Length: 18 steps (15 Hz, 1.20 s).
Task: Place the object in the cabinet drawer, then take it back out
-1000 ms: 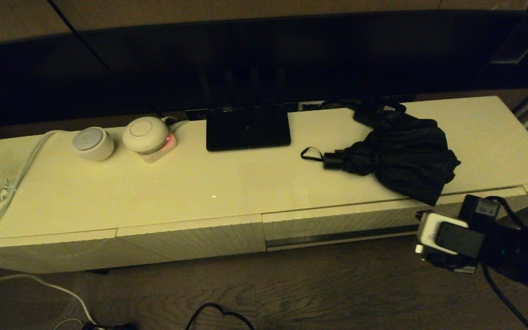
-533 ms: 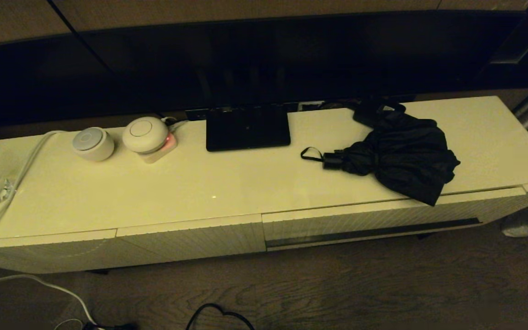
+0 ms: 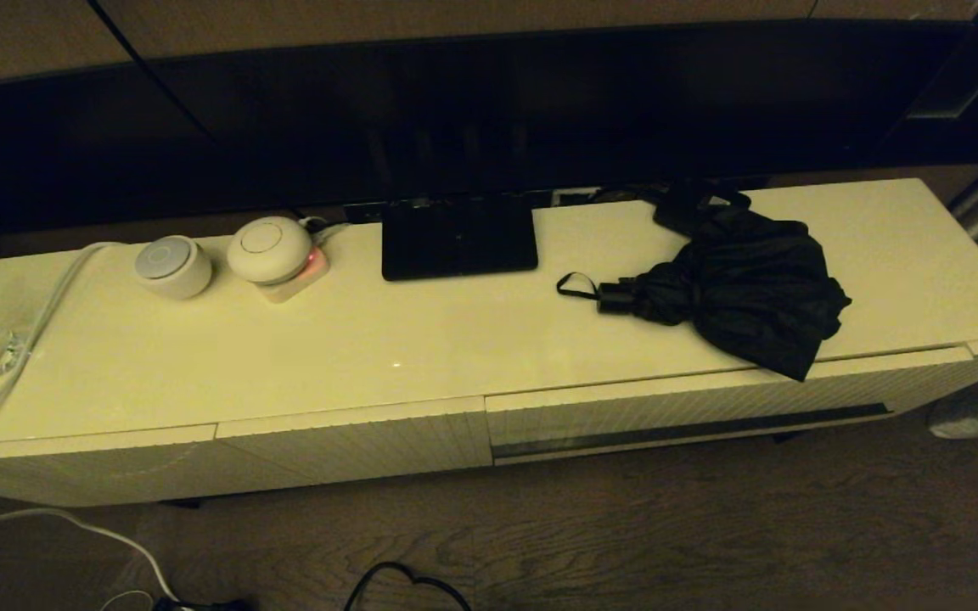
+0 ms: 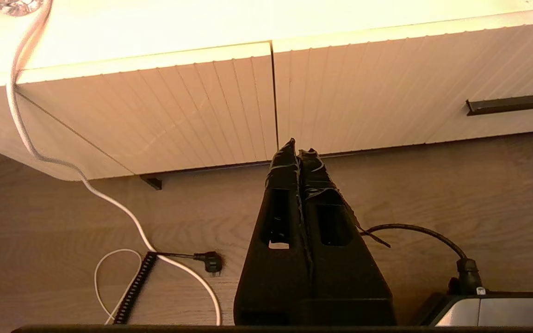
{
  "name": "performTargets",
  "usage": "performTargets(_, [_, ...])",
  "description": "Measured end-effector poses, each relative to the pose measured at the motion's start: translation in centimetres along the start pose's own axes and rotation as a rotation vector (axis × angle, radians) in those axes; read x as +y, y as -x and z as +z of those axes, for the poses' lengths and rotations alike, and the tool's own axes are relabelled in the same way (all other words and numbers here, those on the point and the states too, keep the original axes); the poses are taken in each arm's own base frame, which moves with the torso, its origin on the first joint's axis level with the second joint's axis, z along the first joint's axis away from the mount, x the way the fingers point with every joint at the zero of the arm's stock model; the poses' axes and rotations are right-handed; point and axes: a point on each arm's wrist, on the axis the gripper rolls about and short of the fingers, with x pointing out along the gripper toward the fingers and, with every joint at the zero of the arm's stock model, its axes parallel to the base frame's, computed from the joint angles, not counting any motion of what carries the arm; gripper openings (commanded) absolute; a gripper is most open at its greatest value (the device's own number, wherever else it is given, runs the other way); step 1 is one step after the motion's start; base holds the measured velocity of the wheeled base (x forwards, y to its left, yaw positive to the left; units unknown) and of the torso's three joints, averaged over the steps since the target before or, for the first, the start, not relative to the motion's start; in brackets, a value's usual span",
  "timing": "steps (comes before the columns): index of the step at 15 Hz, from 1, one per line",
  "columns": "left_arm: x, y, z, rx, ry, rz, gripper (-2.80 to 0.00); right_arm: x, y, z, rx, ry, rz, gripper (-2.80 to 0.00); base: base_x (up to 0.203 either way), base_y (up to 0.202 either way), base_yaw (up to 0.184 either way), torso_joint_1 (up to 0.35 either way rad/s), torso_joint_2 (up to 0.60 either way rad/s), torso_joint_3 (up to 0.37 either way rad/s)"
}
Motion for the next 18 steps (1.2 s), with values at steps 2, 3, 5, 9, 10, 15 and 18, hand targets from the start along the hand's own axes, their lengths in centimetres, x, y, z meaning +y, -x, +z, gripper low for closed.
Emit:
performTargets(2, [0.0,0.0,0.0,0.000,0.000,0.000,-2.80,0.5,1.0,-2.1,0.037,-0.101,0.010,-2.80,0.000,0.000,0.000,0.000,0.00,0.000])
performTargets(3, [0.0,0.0,0.0,0.000,0.000,0.000,-2.80,0.7,1.2,-2.8,0.046,-0.170,0.012,-2.80,0.000,0.000,0.000,0.000,0.00,0.000])
performTargets(5, [0.0,0.0,0.0,0.000,0.000,-0.001,-2.80,0.9,1.5,-3.3,0.027,-0.252,0.016,-2.80,0.000,0.000,0.000,0.000,0.00,0.000])
performTargets(9, [0.0,0.0,0.0,0.000,0.000,0.000,-2.80,1.4,0.7,-4.1,-0.080,-0.262,0.053,-2.80,0.000,0.000,0.000,0.000,0.00,0.000])
performTargets(10, [0.0,0.0,0.0,0.000,0.000,0.000,-2.80,1.6,0.5,-4.3,-0.107,-0.251,0.092,-2.80,0.000,0.000,0.000,0.000,0.00,0.000])
performTargets(15, [0.0,0.0,0.0,0.000,0.000,-0.001,-2.80,1.9,0.3,-5.0,-0.089,-0.221,0.131,-2.80,0.000,0.000,0.000,0.000,0.00,0.000])
performTargets(18, [0.0,0.0,0.0,0.000,0.000,0.000,-2.80,1.9,0.3,-5.0,-0.087,-0.239,0.133,-2.80,0.000,0.000,0.000,0.000,0.00,0.000])
